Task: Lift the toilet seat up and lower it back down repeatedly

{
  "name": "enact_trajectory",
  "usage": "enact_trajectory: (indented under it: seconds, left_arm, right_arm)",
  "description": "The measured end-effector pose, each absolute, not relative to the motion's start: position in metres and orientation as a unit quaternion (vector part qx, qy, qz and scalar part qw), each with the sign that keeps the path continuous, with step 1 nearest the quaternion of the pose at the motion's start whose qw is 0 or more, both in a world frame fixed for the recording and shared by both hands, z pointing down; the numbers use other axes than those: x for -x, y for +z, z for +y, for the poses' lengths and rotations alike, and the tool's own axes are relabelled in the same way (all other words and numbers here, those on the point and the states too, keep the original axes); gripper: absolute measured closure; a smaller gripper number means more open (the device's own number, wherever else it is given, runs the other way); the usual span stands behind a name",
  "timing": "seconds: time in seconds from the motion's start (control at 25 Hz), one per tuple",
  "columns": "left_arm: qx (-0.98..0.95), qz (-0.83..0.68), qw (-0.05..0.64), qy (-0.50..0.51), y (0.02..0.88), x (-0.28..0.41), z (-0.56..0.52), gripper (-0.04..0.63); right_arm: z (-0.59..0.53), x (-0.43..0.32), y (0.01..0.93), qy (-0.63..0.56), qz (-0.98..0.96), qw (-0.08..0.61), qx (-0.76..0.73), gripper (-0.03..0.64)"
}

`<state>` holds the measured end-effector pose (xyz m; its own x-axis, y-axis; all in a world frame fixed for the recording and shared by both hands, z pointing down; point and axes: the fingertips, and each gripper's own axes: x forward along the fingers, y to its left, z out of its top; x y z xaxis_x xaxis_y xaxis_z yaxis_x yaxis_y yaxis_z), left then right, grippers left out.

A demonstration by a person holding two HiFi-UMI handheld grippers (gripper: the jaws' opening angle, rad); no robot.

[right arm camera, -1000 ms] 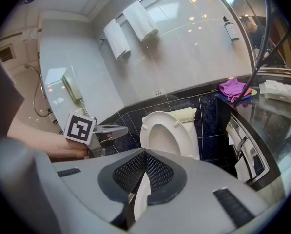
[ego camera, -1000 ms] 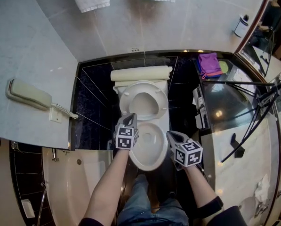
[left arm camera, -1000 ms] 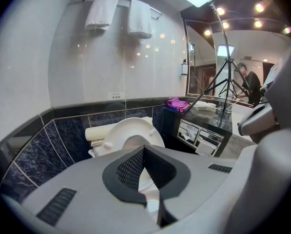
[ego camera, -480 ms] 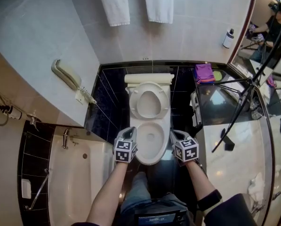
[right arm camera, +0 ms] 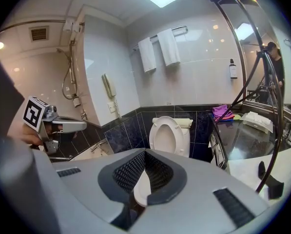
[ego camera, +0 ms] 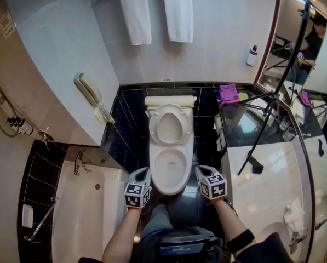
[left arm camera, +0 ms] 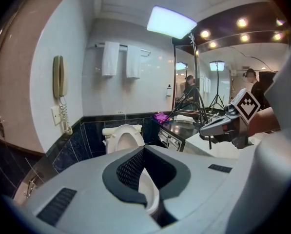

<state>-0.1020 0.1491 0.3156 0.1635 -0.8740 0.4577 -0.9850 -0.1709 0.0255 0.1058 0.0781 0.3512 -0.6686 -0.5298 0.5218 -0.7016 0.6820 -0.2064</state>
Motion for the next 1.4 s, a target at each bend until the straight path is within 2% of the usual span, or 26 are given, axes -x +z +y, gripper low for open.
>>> enact_trajectory:
  seconds: [0.44, 0.76, 1.08, 1.4]
  left_arm:
    - [-0.747, -0.625, 0.142, 0.179, 0.318, 0.087, 0.174, 0.604]
    - [-0.746, -0.62, 0.154, 0.186, 0.329, 0.086, 0.163, 0.603]
    - [-0.758, -0.596, 0.167, 0.206, 0.356, 0.093, 0.111, 0.603]
    - [-0.772, -0.576, 0.161, 0.215, 0.382, 0.113, 0.01, 0.603]
  right_arm:
    - [0.107, -0.122, 0.365, 0.211, -0.889, 0.221, -0.342, 0.6]
    - [0.093, -0.122, 0.373, 0.215, -0.885, 0.228, -0.345, 0.6]
    - [0.035, -0.107, 0.381, 0.141, -0.88, 0.278, -0.358, 0.6]
    - [-0.063, -0.053, 0.394, 0.072, -0.884, 0.316, -0.336, 0.59]
